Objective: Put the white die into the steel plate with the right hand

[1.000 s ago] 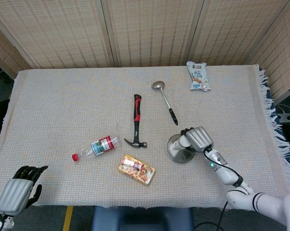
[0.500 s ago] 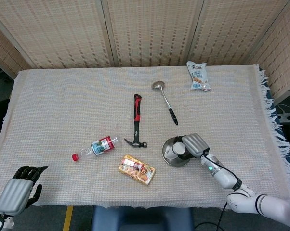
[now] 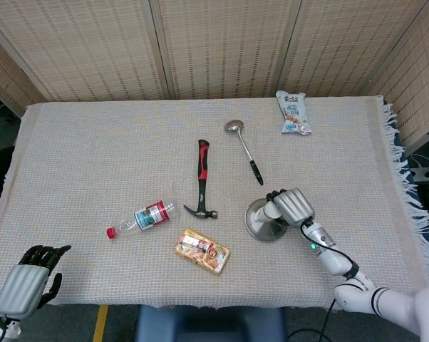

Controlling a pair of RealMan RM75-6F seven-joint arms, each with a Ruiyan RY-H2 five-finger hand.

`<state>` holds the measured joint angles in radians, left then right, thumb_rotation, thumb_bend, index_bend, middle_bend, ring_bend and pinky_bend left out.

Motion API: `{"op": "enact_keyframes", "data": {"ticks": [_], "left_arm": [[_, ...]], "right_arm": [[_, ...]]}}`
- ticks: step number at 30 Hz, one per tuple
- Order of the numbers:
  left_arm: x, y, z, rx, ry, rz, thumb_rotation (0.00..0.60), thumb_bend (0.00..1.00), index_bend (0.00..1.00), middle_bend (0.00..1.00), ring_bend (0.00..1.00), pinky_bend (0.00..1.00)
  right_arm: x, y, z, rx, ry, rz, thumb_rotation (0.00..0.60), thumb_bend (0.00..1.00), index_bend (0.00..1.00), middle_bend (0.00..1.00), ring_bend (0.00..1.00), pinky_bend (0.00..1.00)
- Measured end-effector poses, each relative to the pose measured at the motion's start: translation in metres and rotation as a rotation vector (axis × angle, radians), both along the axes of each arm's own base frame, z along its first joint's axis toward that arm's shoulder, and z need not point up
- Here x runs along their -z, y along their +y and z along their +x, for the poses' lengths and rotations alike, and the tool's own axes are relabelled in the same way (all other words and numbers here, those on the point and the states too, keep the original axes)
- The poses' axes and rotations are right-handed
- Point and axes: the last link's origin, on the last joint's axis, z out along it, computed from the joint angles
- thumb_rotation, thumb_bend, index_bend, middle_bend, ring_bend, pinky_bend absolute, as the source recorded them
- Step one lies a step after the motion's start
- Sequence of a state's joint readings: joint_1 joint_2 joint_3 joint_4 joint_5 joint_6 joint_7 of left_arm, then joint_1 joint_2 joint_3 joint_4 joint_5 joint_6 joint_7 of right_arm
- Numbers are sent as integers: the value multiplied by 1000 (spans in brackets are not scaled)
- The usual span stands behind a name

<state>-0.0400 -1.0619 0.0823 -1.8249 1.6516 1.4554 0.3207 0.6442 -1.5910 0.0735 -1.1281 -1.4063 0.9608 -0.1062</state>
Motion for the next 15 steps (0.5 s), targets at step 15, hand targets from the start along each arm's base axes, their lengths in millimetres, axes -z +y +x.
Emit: {"op": "enact_keyframes", "data": {"ticks": [15], "left_arm": [[0, 0, 0, 0, 1, -2, 600, 561, 181, 271, 202, 187]], "right_arm": [[-7, 14, 15, 33, -164, 126, 600, 156, 657, 525, 489, 772]]}}
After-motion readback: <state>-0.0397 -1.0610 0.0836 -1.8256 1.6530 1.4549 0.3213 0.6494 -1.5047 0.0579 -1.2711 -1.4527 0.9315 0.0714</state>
